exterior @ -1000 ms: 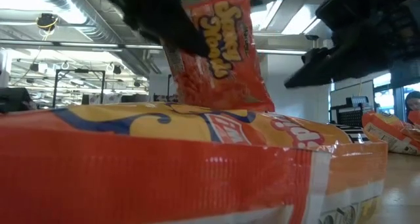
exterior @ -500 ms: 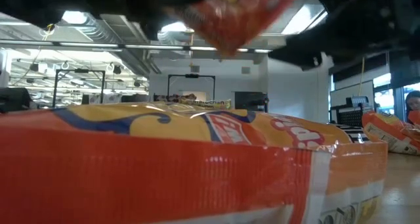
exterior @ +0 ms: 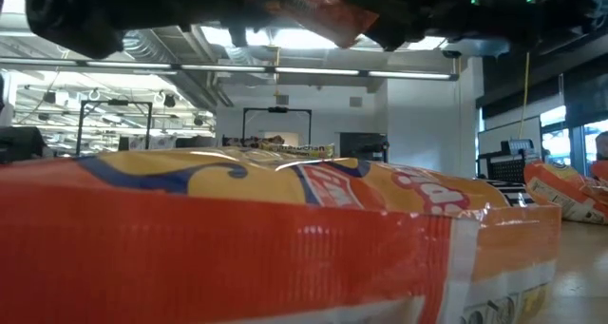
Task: Sort Maruchan noodles
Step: Put the orange noodle pack into the yellow bin
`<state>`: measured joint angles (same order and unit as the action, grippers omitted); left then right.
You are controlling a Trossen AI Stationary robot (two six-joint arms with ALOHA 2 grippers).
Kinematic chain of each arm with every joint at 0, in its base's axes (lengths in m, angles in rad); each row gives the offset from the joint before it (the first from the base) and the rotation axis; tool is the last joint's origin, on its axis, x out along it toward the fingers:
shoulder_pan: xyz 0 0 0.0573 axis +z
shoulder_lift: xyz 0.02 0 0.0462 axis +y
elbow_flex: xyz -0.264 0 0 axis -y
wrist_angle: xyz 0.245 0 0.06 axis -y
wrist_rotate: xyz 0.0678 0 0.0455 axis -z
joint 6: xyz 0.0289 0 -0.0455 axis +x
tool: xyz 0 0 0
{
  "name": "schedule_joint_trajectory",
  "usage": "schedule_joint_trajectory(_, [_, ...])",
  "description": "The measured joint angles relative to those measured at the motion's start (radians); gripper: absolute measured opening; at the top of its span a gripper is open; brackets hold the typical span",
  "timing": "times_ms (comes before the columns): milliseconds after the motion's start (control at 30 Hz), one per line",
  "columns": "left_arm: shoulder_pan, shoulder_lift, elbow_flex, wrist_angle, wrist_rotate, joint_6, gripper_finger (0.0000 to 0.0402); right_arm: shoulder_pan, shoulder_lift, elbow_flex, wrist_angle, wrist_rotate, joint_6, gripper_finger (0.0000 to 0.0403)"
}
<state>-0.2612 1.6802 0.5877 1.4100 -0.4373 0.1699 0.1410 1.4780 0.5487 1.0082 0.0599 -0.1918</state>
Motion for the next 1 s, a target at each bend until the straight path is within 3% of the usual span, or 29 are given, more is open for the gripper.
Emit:
schedule_joint_trajectory(200, [0.038, 0.0, 0.0, -0.002, 0.097, -0.002, 0.0121, -0.012, 0.0, 0.001, -0.004, -0.061, 0.008, 0.0248])
schedule_joint_trajectory(467, [0.053, 0.0, 0.0, -0.03, 0.137, 0.0, 0.0121, -0.011, -0.001, 0.001, -0.035, -0.089, 0.012, 0.0133])
schedule_joint_trajectory(600, [0.043, 0.001, 0.0, -0.059, 0.106, -0.026, 0.0123, -0.011, -0.002, 0.0, -0.075, -0.076, 0.019, 0.0127])
schedule_joint_trajectory(767, [0.023, -0.071, 0.001, -0.243, 0.049, -0.055, 0.0157, -0.01, 0.0, 0.001, -0.131, -0.067, 0.074, 0.0138])
schedule_joint_trajectory(1000, [-0.031, -0.302, 0.002, -0.694, 0.05, -0.177, 0.0221, -0.01, 0.001, -0.001, -0.317, -0.041, 0.097, 0.0123])
